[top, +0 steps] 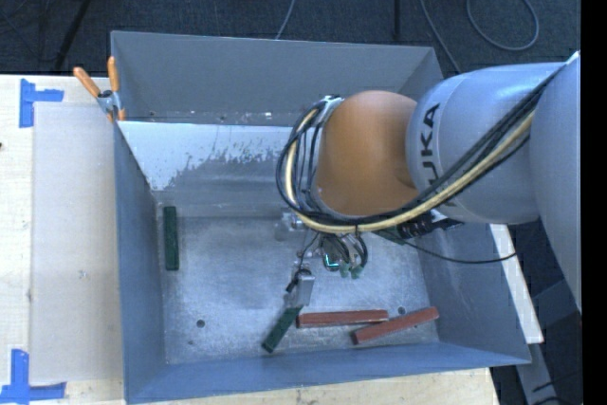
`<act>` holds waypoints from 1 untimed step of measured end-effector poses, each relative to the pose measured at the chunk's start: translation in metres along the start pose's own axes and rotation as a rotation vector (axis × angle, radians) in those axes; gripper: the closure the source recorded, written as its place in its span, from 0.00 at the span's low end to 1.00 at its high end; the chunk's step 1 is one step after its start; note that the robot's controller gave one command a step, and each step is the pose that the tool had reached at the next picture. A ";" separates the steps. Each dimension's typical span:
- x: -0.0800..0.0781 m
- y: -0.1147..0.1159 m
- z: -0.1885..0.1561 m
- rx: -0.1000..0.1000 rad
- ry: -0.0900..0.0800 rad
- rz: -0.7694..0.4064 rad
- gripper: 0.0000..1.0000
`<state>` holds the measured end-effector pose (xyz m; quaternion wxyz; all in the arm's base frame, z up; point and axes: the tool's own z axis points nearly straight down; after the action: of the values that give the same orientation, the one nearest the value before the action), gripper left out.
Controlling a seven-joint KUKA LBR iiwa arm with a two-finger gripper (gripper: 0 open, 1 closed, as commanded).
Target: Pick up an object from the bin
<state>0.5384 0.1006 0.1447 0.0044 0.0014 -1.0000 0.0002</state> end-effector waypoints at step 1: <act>0.029 -0.027 0.079 0.001 0.000 0.003 0.00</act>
Offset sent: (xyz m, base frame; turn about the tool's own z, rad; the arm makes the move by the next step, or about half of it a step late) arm -0.0270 -0.0268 -0.0743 0.0016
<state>0.5087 0.0732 0.0664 0.0043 -0.0003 -1.0000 0.0005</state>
